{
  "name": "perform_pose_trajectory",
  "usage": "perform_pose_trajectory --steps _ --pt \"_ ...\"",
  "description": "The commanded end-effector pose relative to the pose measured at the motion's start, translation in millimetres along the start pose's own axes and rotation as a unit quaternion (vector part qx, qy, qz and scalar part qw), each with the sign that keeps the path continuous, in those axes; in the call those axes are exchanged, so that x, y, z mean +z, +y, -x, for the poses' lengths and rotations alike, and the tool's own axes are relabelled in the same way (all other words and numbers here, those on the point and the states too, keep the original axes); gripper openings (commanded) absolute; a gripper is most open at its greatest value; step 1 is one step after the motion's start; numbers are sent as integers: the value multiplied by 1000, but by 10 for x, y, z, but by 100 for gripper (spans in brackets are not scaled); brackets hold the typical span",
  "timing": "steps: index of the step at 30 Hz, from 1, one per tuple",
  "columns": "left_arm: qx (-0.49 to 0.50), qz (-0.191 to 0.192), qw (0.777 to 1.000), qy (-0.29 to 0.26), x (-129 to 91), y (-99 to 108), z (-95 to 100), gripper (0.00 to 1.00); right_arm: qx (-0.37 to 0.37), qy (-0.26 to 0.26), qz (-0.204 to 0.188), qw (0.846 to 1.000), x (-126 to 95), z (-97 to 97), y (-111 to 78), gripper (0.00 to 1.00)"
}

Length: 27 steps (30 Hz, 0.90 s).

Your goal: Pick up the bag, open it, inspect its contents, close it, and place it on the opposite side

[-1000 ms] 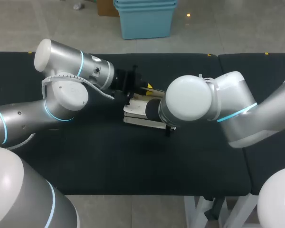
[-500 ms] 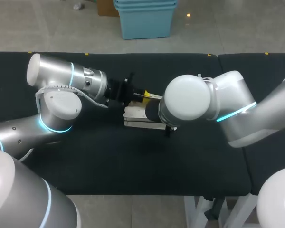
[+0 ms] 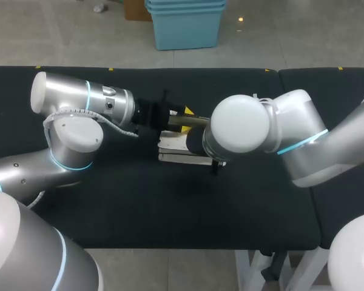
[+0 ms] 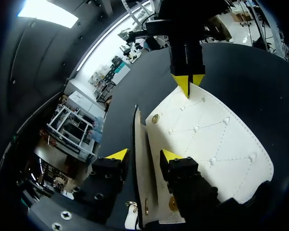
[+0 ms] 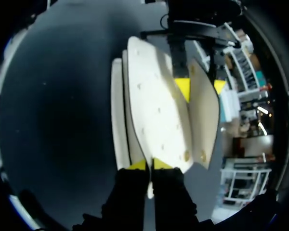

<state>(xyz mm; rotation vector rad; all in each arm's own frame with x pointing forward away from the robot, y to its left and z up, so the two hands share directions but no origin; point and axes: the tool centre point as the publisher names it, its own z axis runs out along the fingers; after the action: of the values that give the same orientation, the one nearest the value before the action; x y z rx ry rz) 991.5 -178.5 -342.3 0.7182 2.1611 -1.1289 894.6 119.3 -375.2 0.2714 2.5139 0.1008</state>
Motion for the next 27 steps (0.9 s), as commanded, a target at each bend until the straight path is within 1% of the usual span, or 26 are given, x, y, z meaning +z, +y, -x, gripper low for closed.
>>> perform_pose_trajectory --steps 1,3,5,9,12,14,16,19,27 --pt "-10 -1 1000 10 -49 0 61 44 1 -2 0 1000 23 -7 12 0" --pt "-11 7 1000 14 -56 -5 77 41 1 -2 0 1000 23 -7 12 0" --pt "-16 4 1000 16 -70 -9 101 35 1 -2 0 1000 23 -7 12 0" --pt "-19 2 1000 19 -100 -27 135 35 1 -2 0 1000 23 -7 12 0" --pt "-16 5 1000 21 -113 -43 147 31 1 -2 0 1000 23 -7 12 0" --pt "-14 10 1000 23 -117 -44 149 23 1 -2 0 1000 23 -7 12 0" --pt "-12 16 999 26 -112 -37 138 0 1 -2 0 1000 23 -7 12 0" --pt "-11 19 999 30 -96 -29 102 0 1 -2 0 1000 23 -7 12 0" --pt "4 13 999 34 -105 -67 -27 0 1 -2 0 1000 23 -7 12 0"
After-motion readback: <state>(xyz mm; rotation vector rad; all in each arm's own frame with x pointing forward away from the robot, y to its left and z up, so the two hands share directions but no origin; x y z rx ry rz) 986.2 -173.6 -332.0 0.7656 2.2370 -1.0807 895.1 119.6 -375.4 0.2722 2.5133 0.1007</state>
